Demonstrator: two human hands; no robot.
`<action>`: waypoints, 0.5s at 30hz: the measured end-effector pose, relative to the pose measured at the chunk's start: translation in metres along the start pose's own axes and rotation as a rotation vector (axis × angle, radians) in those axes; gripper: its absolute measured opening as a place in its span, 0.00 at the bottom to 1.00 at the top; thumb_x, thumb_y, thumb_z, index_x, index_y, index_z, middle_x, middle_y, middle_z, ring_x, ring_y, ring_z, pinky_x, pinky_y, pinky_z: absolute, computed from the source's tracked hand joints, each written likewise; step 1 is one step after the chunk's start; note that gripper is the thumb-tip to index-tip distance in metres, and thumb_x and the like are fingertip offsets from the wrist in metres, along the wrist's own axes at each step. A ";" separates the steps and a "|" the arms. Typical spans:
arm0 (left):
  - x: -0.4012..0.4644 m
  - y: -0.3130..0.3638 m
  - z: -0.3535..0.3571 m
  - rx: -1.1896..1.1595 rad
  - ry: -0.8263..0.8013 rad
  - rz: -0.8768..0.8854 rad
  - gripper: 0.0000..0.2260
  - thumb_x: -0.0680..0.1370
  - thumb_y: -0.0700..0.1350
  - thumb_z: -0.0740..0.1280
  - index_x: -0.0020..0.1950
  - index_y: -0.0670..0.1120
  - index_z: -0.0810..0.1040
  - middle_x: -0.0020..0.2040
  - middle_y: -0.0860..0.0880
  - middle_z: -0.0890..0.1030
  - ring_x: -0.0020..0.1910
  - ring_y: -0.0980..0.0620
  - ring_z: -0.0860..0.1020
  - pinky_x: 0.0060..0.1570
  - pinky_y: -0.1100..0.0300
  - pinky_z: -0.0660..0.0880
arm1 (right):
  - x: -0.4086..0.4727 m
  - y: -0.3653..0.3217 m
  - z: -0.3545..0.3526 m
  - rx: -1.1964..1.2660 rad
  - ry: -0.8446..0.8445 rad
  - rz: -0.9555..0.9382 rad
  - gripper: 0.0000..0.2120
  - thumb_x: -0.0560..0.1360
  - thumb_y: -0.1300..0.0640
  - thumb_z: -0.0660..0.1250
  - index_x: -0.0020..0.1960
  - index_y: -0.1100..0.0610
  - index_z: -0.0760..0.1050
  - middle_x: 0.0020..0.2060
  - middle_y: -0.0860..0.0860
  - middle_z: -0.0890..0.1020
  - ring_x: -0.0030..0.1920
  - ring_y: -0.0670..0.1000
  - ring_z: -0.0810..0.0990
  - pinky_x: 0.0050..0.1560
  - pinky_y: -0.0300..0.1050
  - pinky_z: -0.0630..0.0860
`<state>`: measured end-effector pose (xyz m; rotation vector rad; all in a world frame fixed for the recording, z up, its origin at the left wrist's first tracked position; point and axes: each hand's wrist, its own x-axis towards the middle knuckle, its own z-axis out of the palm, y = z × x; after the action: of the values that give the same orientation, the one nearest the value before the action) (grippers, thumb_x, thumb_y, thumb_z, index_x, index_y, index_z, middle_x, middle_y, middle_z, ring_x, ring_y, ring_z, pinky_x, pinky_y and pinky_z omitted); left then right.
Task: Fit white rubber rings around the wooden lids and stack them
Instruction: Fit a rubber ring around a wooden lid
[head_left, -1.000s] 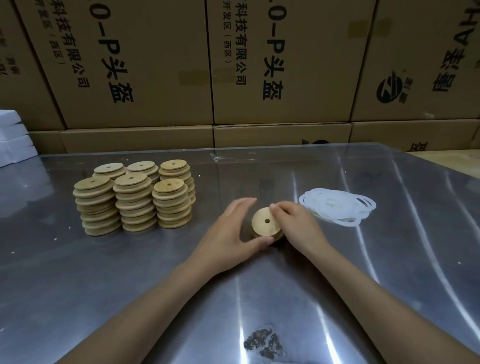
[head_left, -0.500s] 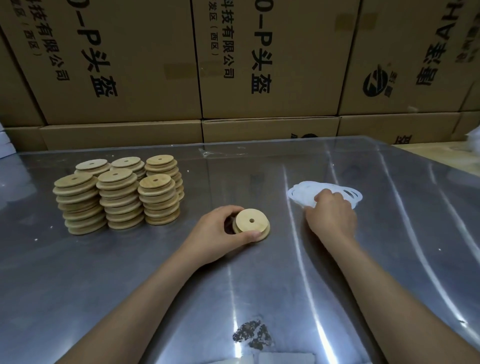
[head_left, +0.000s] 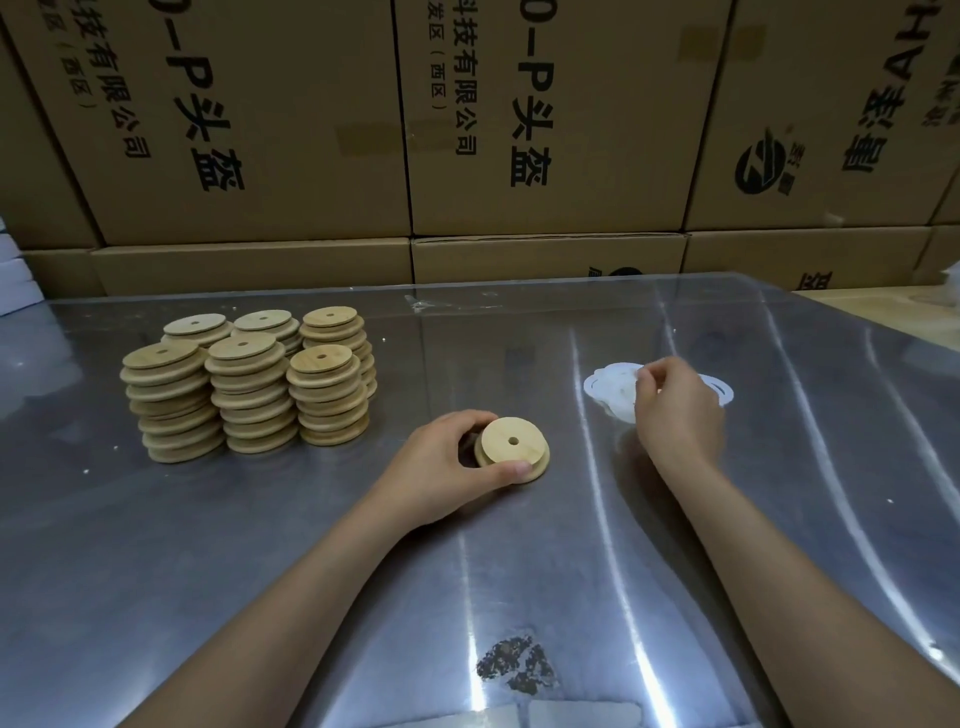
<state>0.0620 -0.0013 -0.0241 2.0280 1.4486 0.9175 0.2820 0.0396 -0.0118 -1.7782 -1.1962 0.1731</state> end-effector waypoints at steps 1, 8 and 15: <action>0.000 0.000 0.000 -0.001 0.003 0.000 0.18 0.67 0.58 0.75 0.53 0.61 0.74 0.51 0.61 0.79 0.51 0.65 0.75 0.48 0.73 0.70 | -0.001 -0.002 0.000 0.093 -0.009 -0.007 0.08 0.80 0.56 0.59 0.52 0.56 0.75 0.44 0.50 0.79 0.45 0.52 0.74 0.42 0.44 0.65; 0.001 -0.003 0.001 0.005 0.058 0.008 0.22 0.65 0.59 0.76 0.55 0.56 0.78 0.52 0.57 0.80 0.51 0.62 0.77 0.52 0.64 0.74 | -0.036 -0.030 0.009 0.271 -0.184 -0.486 0.03 0.76 0.57 0.67 0.45 0.50 0.75 0.38 0.42 0.80 0.41 0.44 0.78 0.42 0.39 0.73; 0.003 -0.004 0.000 -0.011 0.085 -0.011 0.26 0.64 0.59 0.77 0.59 0.53 0.78 0.51 0.56 0.82 0.50 0.59 0.79 0.53 0.57 0.76 | -0.050 -0.038 0.008 0.289 -0.322 -0.644 0.08 0.72 0.59 0.71 0.40 0.47 0.77 0.34 0.38 0.80 0.40 0.39 0.80 0.39 0.30 0.73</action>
<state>0.0601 0.0023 -0.0258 1.9935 1.4941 1.0155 0.2271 0.0083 -0.0056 -1.0734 -1.8138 0.2410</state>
